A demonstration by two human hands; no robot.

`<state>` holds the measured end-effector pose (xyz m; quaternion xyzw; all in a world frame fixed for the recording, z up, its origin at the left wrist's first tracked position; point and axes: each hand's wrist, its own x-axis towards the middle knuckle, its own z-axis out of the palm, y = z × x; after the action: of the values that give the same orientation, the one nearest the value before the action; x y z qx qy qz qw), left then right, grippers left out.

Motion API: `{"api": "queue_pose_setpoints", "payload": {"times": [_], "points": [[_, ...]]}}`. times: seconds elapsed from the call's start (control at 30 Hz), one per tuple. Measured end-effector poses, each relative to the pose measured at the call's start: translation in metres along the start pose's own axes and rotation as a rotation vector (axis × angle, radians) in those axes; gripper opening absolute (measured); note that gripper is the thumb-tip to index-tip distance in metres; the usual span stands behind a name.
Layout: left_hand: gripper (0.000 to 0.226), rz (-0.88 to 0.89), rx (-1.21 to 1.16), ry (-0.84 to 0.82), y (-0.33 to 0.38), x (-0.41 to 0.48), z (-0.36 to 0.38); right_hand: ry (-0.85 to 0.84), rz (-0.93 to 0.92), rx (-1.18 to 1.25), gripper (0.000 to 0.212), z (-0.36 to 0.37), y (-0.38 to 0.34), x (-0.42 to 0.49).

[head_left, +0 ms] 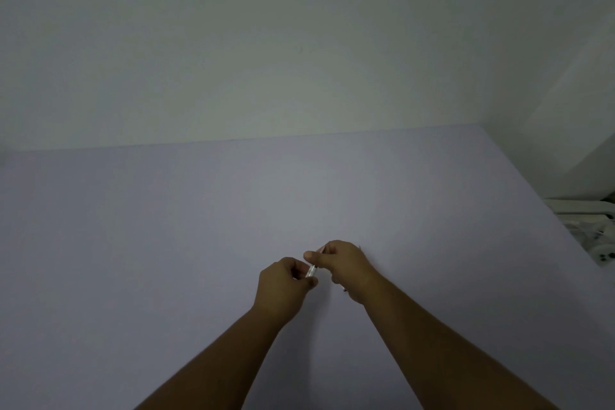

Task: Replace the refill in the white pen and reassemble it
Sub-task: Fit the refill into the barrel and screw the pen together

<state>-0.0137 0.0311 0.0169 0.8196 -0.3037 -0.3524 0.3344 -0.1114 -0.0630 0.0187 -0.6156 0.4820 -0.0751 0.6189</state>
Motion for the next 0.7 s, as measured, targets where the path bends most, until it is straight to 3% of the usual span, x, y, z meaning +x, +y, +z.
{"api": "queue_pose_setpoints", "payload": {"times": [0.07, 0.23, 0.37, 0.6, 0.7], "points": [[0.01, 0.002, -0.01, -0.005, 0.0003, -0.0013, 0.0007, 0.009, 0.031, -0.039, 0.031, 0.001, -0.0021, -0.0003], [0.009, -0.012, -0.014, 0.008, 0.0011, -0.0001, -0.0006, -0.057, 0.021, 0.104, 0.01, -0.0057, -0.0003, -0.0028], [0.01, 0.019, 0.031, 0.04, 0.0025, 0.0014, 0.0031, 0.016, 0.063, 0.096, 0.026, -0.0028, 0.0001, -0.0006], [0.013, 0.056, 0.093, 0.067, 0.0041, 0.0036, 0.0058, 0.03, 0.159, 0.084, 0.035, -0.0015, -0.005, 0.0017], [0.011, 0.021, 0.051, 0.051, 0.0037, 0.0063, 0.0045, -0.038, 0.099, 0.197, 0.024, -0.0048, -0.0028, 0.0006]]}}
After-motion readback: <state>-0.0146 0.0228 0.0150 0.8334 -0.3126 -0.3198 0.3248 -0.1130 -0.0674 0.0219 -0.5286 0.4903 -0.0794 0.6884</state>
